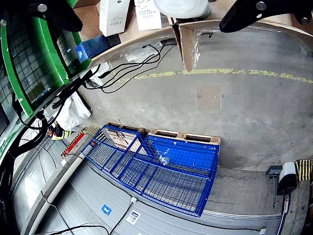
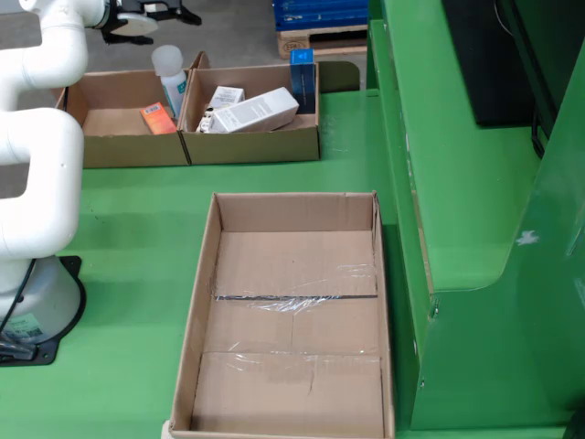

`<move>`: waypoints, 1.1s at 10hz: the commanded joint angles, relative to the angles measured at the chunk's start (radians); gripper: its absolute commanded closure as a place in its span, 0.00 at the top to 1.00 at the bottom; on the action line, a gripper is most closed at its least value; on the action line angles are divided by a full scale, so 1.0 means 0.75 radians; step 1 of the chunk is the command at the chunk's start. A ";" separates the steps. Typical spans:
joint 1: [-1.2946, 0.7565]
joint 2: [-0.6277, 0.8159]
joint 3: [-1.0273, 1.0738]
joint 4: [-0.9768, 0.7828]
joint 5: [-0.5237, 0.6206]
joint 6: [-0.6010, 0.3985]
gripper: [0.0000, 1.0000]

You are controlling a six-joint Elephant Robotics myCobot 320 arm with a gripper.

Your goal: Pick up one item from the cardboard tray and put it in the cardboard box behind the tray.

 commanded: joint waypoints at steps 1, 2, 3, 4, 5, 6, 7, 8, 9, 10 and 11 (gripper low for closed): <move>-0.009 0.029 0.035 0.016 -0.013 0.040 1.00; -0.008 0.030 0.035 0.016 -0.013 0.044 1.00; -0.008 0.030 0.035 0.016 -0.013 0.058 1.00; 0.005 0.033 0.035 0.016 -0.013 0.093 1.00; 0.005 0.033 0.035 0.016 -0.013 0.097 1.00; 0.005 0.033 0.035 0.016 -0.013 0.101 1.00; 0.005 0.033 0.035 0.016 -0.014 0.118 1.00; 0.005 0.033 0.035 0.016 -0.014 0.120 1.00; 0.005 0.033 0.035 0.016 -0.013 0.122 1.00; 0.005 0.033 0.035 0.016 -0.014 0.129 1.00; 0.005 0.033 0.035 0.016 -0.013 0.134 1.00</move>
